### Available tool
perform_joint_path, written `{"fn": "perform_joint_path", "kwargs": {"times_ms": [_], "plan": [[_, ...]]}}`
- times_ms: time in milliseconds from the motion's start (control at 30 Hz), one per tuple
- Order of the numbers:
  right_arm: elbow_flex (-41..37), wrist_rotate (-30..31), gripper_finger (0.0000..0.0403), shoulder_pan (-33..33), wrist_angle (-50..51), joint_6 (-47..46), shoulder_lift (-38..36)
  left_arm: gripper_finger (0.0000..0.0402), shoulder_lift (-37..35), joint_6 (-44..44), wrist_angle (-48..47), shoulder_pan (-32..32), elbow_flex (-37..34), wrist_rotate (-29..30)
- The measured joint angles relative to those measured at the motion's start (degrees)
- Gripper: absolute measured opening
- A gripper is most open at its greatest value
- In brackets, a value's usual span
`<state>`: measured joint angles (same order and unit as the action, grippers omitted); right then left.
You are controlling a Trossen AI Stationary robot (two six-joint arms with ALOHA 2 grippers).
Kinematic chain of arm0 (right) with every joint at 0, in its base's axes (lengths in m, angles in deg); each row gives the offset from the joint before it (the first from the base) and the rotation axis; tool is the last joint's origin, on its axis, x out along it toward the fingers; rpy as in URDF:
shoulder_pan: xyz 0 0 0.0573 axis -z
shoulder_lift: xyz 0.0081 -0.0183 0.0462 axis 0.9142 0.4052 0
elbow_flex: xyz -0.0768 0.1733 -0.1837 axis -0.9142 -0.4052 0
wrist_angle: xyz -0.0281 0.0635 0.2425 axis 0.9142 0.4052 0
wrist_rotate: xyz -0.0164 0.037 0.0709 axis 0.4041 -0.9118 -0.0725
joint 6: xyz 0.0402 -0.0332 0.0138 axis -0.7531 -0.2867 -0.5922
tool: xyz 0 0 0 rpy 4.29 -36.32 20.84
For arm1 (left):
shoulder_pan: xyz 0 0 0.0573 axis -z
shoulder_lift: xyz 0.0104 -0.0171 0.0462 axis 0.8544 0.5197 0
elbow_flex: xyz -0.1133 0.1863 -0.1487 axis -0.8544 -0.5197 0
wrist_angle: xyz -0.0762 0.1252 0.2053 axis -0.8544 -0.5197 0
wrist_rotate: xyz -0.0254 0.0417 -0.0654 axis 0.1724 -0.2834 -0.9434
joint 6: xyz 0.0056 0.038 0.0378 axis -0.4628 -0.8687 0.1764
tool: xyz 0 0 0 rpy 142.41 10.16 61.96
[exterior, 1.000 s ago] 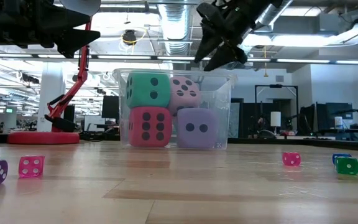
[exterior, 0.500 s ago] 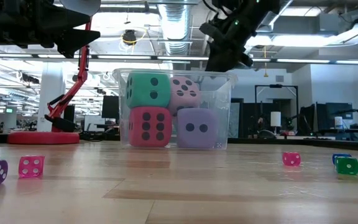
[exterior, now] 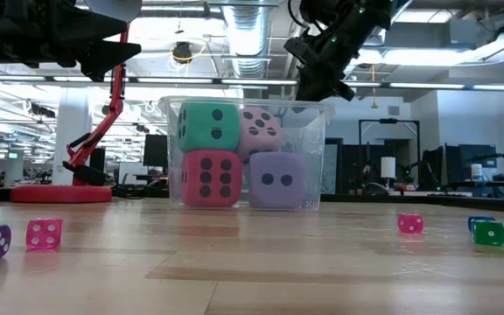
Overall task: Pick & Place Dice
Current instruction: Adjust the transparent bin
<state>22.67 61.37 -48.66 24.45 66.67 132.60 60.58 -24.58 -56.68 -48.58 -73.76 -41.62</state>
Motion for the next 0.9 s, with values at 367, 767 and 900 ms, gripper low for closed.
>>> {"fn": "perform_joint_path", "kwargs": {"times_ms": [367,767,900], "plan": [[3.1,-0.5,0.0002,0.4,2.0,2.4,7.3,0.0274,0.0,0.0,0.0,0.0,0.0,0.0],[10.4,6.5,0.0001,1.9,12.6,3.6,13.4,0.0274,0.0,0.0,0.0,0.0,0.0,0.0],[11.6,8.1,0.0001,2.0,15.1,3.1,14.0,0.0274,0.0,0.0,0.0,-0.1,0.0,0.0]]}}
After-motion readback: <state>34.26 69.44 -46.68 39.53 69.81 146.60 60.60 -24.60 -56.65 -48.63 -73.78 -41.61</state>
